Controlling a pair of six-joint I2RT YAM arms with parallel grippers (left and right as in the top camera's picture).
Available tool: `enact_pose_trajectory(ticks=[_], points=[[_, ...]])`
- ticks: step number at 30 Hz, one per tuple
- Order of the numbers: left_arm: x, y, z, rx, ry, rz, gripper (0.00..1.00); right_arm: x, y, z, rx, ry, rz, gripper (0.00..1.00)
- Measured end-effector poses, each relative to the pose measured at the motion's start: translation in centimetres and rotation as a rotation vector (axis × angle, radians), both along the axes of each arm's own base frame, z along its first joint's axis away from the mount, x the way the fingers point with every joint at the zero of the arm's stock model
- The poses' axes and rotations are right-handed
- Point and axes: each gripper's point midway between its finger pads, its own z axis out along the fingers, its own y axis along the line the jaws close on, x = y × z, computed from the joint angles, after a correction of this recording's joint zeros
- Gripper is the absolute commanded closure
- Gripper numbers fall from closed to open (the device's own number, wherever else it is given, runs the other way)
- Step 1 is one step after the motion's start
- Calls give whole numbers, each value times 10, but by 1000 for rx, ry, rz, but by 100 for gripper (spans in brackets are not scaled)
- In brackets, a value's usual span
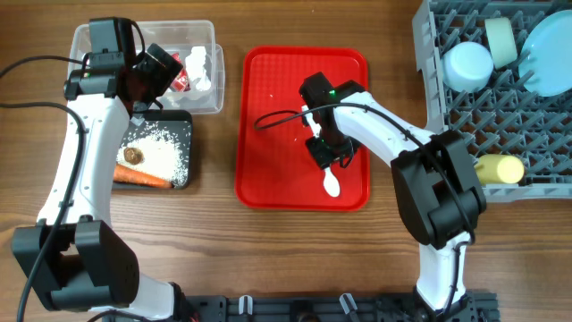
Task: Sort waste into correct bins and load items into the dishwasher rack
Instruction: 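Lower the right gripper and grasp the white spoon handle, then carry the white spoon right and drop it into the dish rack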
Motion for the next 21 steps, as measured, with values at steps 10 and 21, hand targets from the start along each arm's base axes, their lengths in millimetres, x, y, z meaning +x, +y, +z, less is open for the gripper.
enact_pose_trajectory(ticks=[10,21], points=[[0,0,0,0,0,0,0,-5,-15,-1,-31,39,-109,96],[0,0,0,0,0,0,0,-5,-14,0,-27,42,-85,96]])
